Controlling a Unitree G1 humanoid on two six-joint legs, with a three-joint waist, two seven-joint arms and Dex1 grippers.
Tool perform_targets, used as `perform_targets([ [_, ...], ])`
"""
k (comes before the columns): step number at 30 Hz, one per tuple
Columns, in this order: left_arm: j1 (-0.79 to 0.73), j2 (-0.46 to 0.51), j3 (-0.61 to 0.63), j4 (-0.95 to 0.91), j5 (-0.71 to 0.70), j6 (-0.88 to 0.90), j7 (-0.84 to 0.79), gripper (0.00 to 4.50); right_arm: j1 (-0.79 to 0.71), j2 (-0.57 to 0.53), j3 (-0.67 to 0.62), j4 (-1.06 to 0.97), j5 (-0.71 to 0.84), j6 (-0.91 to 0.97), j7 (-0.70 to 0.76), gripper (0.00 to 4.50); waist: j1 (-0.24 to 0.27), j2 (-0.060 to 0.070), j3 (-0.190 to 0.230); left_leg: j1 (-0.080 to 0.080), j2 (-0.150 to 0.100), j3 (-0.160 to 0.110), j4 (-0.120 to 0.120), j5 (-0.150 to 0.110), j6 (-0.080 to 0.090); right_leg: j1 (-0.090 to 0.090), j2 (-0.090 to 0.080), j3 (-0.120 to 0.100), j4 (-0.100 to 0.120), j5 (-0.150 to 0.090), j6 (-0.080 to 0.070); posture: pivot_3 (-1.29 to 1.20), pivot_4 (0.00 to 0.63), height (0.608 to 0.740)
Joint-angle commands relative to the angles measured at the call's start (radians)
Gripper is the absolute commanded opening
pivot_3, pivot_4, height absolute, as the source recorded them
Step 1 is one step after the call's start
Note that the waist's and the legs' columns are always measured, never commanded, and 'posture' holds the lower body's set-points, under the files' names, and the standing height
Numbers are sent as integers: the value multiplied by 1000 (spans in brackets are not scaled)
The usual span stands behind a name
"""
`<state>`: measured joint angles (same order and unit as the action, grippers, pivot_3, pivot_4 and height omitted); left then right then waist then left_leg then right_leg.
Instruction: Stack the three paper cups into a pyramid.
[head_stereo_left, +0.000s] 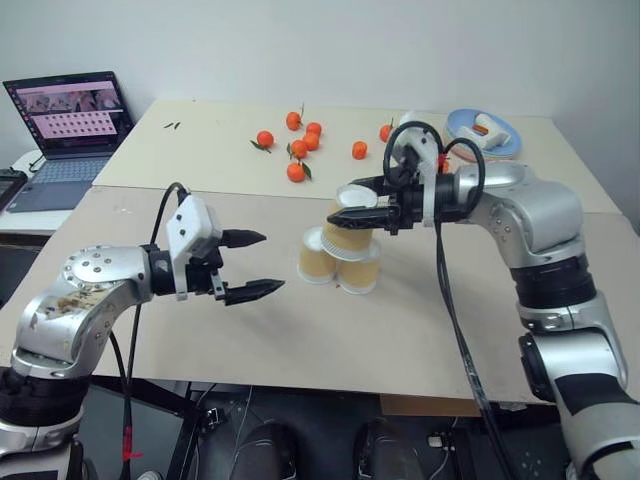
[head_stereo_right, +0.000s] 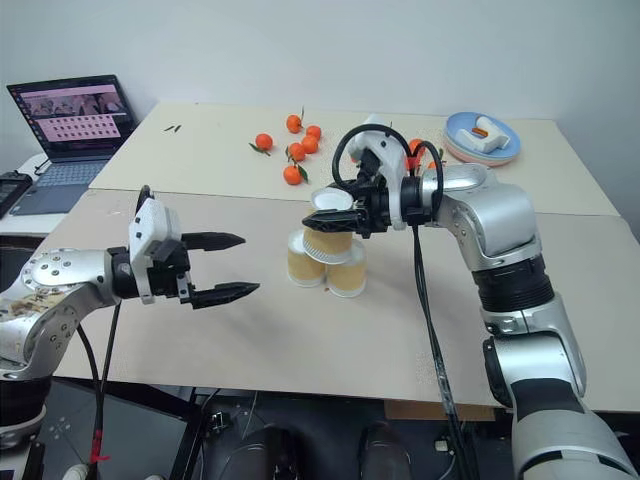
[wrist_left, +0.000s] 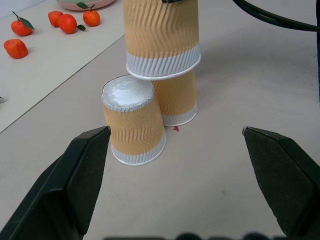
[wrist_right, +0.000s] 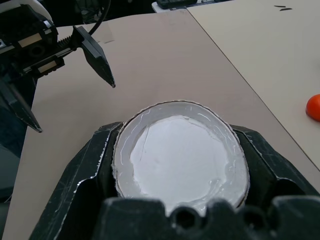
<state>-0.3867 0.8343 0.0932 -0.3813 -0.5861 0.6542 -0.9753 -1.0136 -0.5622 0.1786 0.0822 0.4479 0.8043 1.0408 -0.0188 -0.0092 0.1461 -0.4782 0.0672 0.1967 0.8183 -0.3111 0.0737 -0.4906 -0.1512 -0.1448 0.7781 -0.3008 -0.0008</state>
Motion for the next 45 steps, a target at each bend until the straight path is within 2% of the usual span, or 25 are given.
perform_targets([
  [1,-4,12,28,-35,-17,1,7,4500,-33,11,-10,16,-18,-51,13,2726,0,0,0,0,0,0,0,0,0,0,0,0,0,0,0,0,150,669],
  [14,13,15,36,-45,-26,8,19,4500,-70,38,5,169,-101,-157,76,2726,-2,0,0,0,0,0,0,0,0,0,0,0,0,0,0,0,150,669],
  [22,16,22,44,-46,-28,12,26,4500,-51,45,-3,182,-115,-170,84,2726,-2,0,0,0,0,0,0,0,0,0,0,0,0,0,0,0,150,669],
  [24,13,22,43,-43,-27,13,28,4500,-50,46,-5,185,-118,-173,84,3717,-1,0,0,0,0,0,0,0,0,0,0,0,0,0,0,0,150,669],
  [26,11,22,42,-42,-26,13,29,4500,-48,45,-6,182,-117,-173,87,4303,-2,0,0,0,0,0,0,0,0,0,0,0,0,0,0,0,150,669],
  [27,10,21,40,-41,-25,14,30,4500,-48,45,-8,179,-117,-174,86,4425,-2,0,0,0,0,0,0,0,0,0,0,0,0,0,0,0,150,669],
  [31,7,18,37,-41,-25,16,35,4500,-58,43,-29,148,-99,-162,89,4425,-3,0,0,0,0,0,0,0,0,0,0,0,0,0,0,0,150,669],
  [35,6,17,36,-42,-25,17,37,4500,-101,30,-98,95,-24,-96,97,4425,-3,0,0,0,0,0,0,0,0,0,0,0,0,0,0,0,150,669],
  [40,9,13,37,-44,-24,21,41,4500,-217,0,-251,65,129,42,69,4425,-1,0,0,0,0,0,0,0,0,-1,0,0,0,0,0,0,150,669],
  [45,32,-28,65,-41,-27,36,118,4500,-331,-27,-436,149,207,102,-90,4425,1,0,0,0,0,-1,0,0,0,1,0,0,-1,0,0,0,150,669],
])
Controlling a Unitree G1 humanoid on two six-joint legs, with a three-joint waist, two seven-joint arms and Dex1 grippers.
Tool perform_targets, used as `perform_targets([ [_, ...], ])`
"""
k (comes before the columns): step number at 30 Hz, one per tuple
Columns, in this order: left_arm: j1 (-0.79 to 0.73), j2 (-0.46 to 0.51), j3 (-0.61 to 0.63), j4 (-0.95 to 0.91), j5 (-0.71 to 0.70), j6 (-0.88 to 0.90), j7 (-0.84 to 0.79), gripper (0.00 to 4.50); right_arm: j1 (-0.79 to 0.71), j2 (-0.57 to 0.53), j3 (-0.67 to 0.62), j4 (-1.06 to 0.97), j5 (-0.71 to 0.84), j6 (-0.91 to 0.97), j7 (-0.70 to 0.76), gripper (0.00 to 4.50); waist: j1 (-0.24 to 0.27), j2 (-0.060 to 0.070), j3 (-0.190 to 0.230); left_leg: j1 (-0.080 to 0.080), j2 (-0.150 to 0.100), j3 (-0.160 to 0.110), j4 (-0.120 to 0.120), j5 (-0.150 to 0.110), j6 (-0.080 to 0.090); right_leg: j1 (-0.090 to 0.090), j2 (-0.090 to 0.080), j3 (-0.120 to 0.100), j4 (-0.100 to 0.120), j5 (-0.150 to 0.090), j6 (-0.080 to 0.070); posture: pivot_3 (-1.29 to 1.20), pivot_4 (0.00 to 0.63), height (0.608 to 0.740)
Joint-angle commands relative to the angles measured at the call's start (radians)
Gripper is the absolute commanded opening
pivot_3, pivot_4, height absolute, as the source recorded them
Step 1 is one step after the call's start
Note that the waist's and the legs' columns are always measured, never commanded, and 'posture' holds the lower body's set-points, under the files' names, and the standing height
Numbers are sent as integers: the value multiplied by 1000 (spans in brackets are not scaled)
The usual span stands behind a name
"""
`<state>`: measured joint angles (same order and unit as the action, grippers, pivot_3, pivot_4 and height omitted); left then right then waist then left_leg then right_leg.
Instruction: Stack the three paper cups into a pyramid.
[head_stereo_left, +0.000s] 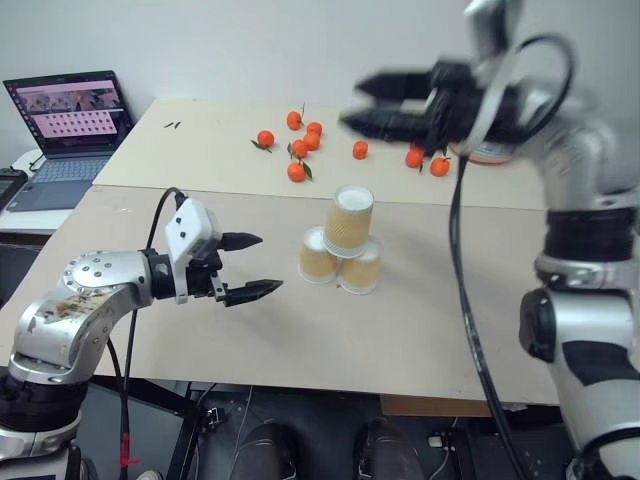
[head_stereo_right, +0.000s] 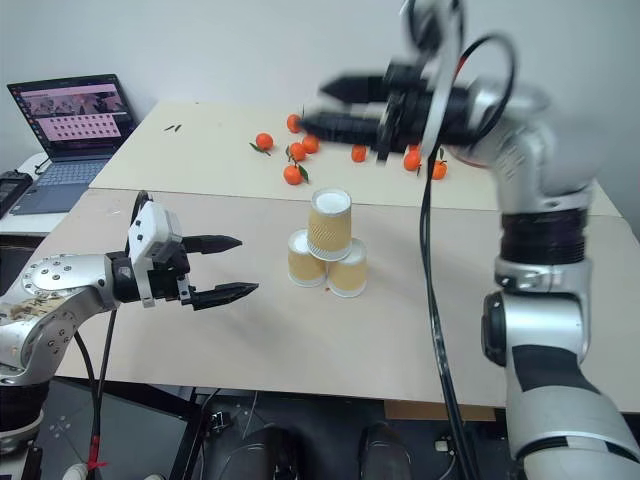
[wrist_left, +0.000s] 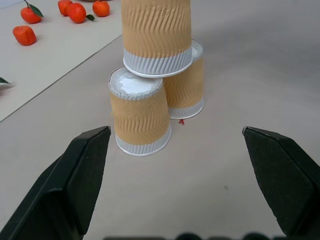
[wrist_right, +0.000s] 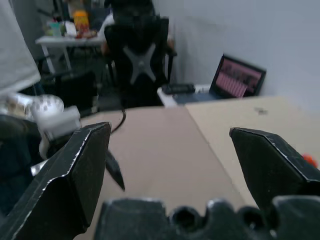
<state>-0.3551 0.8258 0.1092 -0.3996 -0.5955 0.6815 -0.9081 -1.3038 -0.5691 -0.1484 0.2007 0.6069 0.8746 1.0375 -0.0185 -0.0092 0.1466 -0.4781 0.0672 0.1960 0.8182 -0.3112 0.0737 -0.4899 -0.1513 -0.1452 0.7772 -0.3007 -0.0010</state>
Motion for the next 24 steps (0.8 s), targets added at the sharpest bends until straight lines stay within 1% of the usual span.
perform_targets([
  [1,3,-49,71,-4,-23,16,93,4500,-44,-30,-138,53,37,26,-136,4425,1,0,0,0,0,0,0,0,0,0,0,0,0,0,0,0,150,669],
  [2,7,-79,92,21,-7,7,144,4500,-28,-47,-147,68,1,0,-182,4425,1,0,0,0,0,0,0,0,0,0,0,0,0,0,0,0,150,669],
  [4,19,-144,129,79,80,-42,282,4500,67,-100,-102,83,-148,-103,-295,4425,3,0,0,1,0,0,0,0,0,1,0,0,0,0,0,0,150,669],
  [5,23,-167,143,96,108,-54,333,4500,105,-118,-83,89,-198,-132,-340,4425,4,-2,0,2,-1,0,0,0,0,2,-1,0,0,0,0,0,150,669],
  [6,34,-202,176,119,135,-71,405,4500,174,-139,-71,111,-271,-168,-426,4425,5,-3,-1,1,0,0,-1,0,0,2,-1,-1,-1,1,1,0,150,669],
  [8,65,-304,263,162,202,-137,593,4500,403,-170,-37,143,-435,-228,-614,4425,4,-4,-2,2,-1,-1,-1,0,0,4,-1,-1,-3,1,1,0,150,669],
  [10,71,-367,310,193,259,-189,724,4500,553,-160,-26,124,-503,-265,-702,4425,10,-7,-2,1,-1,-1,-2,0,0,5,-2,-2,-5,1,2,0,150,669],
  [11,67,-384,319,203,276,-204,756,4500,587,-149,-28,111,-512,-284,-721,4425,10,-7,-2,1,-1,-1,-3,0,0,5,-2,-3,-5,1,2,0,150,669],
  [13,61,-418,326,237,324,-261,824,4500,671,-104,-35,115,-541,-343,-794,4425,1,-3,0,-5,-3,1,-2,1,0,-3,-4,-1,0,1,2,0,150,669],
  [15,44,-448,331,274,352,-305,874,4500,733,-81,0,139,-605,-390,-856,4425,-7,-1,1,-5,-3,2,-1,3,0,-5,-4,0,3,1,2,0,150,669],
  [18,22,-470,324,327,375,-353,906,4500,773,-48,54,155,-651,-454,-875,4425,-12,-2,0,1,-1,2,-1,3,-1,0,-3,1,4,0,4,0,150,669],
  [19,18,-473,319,340,383,-366,913,4500,777,-32,52,163,-649,-469,-882,4425,-14,-2,0,2,0,1,-1,3,-1,0,-3,1,4,-3,7,0,150,669],
  [20,14,-478,319,356,387,-381,920,4500,779,-14,44,172,-642,-490,-892,4425,-19,-2,0,2,0,1,-1,3,-1,0,-2,1,4,-3,7,0,150,669],
  [21,10,-478,320,373,389,-397,922,4500,782,0,41,178,-642,-511,-903,4425,-21,-2,0,2,0,2,-1,3,-1,-1,-2,2,5,-3,5,0,150,669],
  [22,7,-479,321,389,395,-413,928,4500,785,15,36,182,-640,-531,-911,4425,-23,-2,0,1,0,2,-1,3,-1,-1,-2,2,5,0,0,0,150,669],
  [24,3,-477,320,411,402,-436,935,4500,789,36,29,189,-636,-559,-921,4425,-24,-2,0,0,-1,2,-1,3,-1,-2,-2,2,5,0,0,0,150,669],
])
